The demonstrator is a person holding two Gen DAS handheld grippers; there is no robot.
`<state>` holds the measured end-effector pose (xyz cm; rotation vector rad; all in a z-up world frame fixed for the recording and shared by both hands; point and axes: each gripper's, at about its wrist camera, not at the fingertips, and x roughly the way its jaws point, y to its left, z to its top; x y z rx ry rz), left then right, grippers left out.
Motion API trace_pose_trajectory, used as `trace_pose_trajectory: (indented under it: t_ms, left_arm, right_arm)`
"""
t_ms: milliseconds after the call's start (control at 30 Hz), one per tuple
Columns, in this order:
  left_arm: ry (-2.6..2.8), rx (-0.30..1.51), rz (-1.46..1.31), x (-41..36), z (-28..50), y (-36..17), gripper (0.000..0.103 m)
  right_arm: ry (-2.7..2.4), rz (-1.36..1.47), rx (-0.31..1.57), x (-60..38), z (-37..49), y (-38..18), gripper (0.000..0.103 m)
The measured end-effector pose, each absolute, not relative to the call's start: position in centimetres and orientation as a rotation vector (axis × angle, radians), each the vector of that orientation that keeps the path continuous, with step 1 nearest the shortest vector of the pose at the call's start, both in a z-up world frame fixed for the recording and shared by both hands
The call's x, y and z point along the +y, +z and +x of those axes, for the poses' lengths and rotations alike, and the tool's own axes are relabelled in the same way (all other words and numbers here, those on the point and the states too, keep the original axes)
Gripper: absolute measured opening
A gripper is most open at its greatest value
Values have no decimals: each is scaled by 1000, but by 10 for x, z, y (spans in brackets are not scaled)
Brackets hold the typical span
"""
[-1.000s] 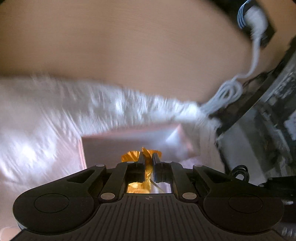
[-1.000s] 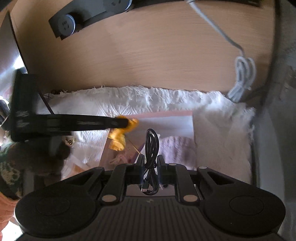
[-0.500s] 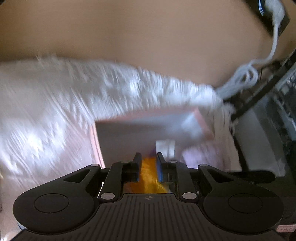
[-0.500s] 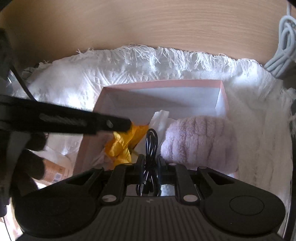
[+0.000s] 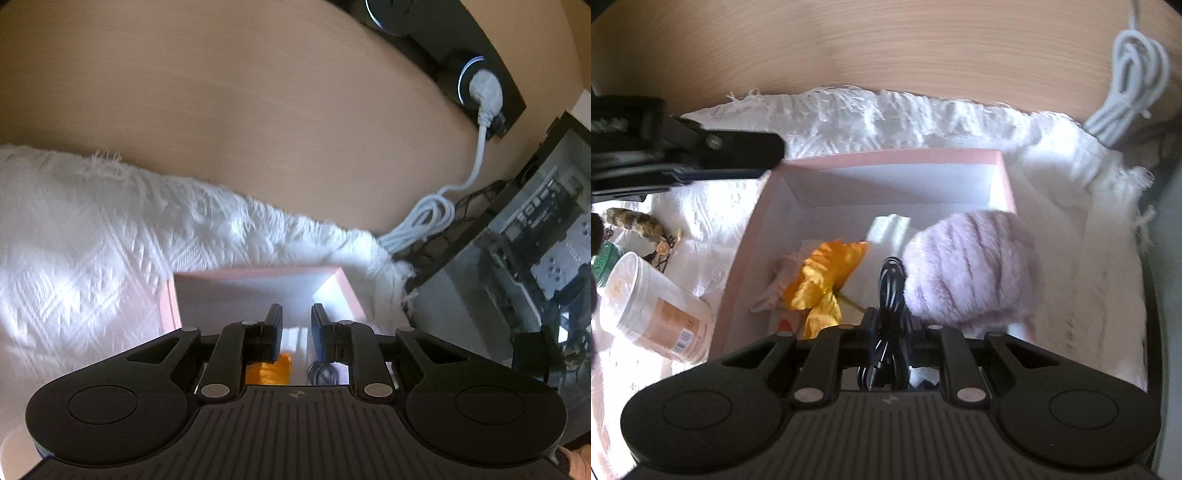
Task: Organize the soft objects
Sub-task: 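Carry the flower and cable into the pink box and open both tools, then move both tools back over the bed toward the furry tail keychain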
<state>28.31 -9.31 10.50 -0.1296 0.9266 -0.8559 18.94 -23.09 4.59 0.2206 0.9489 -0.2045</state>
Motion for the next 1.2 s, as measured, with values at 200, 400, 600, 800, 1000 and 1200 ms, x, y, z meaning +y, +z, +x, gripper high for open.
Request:
trace_pose_trajectory:
  t_ms: [200,400,600,800,1000,1200]
  left_arm:
    - [-870,928,-16,-95,257,103,19]
    - [-858,888,-33,-57,239,110,19]
    - [-767,783,-65,11,238,133,19]
    - [-601,717,-101,103,252,145,19]
    - [-439,671,-106,195,262,157,19]
    - [-322,639,-103,270,273,167,19]
  right_arm:
    - [-195,269,953,-239,174,47,21]
    - [-190,313,884,-241,159,79,44]
    - [-171,344,777,-233,159,134,46]
    - [-94,306,739,-179,181,168,46]
    - [24,306,725,-97,221,186,46]
    - [155,283,741,-11,255,202,46]
